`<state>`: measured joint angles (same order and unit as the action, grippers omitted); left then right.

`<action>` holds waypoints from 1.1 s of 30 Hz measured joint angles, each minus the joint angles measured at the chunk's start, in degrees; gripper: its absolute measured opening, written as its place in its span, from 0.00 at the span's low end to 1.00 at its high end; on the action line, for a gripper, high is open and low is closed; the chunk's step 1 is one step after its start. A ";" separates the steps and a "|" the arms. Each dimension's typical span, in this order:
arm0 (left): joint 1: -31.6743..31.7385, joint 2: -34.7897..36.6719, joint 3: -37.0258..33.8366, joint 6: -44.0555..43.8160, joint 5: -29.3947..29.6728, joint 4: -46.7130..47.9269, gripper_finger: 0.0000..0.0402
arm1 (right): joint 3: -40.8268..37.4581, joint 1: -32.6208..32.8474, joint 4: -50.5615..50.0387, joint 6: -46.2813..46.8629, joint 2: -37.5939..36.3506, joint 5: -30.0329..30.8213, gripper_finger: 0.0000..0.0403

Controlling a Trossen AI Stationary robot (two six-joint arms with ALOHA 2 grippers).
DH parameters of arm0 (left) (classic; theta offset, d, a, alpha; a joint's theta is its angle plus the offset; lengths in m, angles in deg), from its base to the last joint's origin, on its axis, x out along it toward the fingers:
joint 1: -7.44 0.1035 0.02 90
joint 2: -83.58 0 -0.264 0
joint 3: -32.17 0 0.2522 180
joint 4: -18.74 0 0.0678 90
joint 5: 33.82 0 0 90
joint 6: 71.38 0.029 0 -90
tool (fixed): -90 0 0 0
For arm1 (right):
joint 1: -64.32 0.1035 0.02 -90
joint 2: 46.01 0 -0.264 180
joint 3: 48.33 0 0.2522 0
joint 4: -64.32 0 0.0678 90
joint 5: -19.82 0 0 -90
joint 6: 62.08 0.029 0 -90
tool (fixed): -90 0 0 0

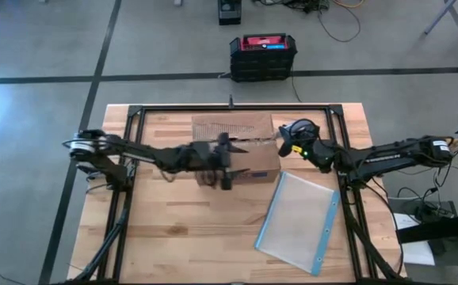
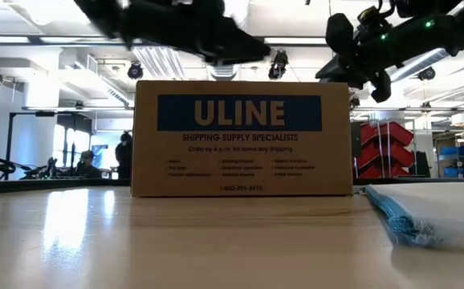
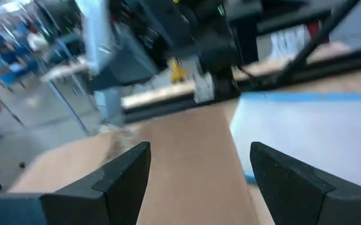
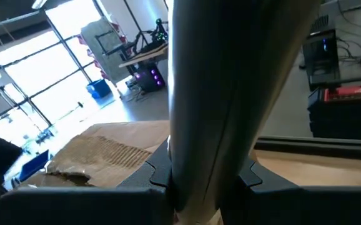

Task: Pack items into zip bag
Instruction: Open the cardboard box using a gray knife

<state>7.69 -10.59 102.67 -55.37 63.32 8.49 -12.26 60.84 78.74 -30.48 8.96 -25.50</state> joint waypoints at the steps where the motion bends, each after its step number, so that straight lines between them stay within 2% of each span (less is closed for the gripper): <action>1: 0.00 -1.66 2.55 0.02 0.24 1.92 0.64 | -0.01 0.00 0.34 0.34 0.30 -0.01 0.14; 7: -0.11 -11.90 14.93 0.52 4.89 10.80 0.64 | -0.07 0.26 0.52 1.57 0.42 -0.12 0.14; 12: -0.48 -18.14 21.79 0.57 12.85 15.46 0.64 | -0.10 1.20 -2.53 3.77 0.37 1.29 0.14; 23: 0.02 -18.91 21.56 -3.53 14.60 16.58 0.64 | -2.10 2.38 -5.83 2.05 -5.56 2.78 0.14; 33: 0.24 -19.63 21.50 -4.15 15.23 15.75 0.64 | -3.19 2.55 -5.41 -0.04 -8.82 6.83 0.14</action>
<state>7.93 -30.22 124.17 -59.52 78.55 24.25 -15.45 63.39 73.33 -30.52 0.14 -18.68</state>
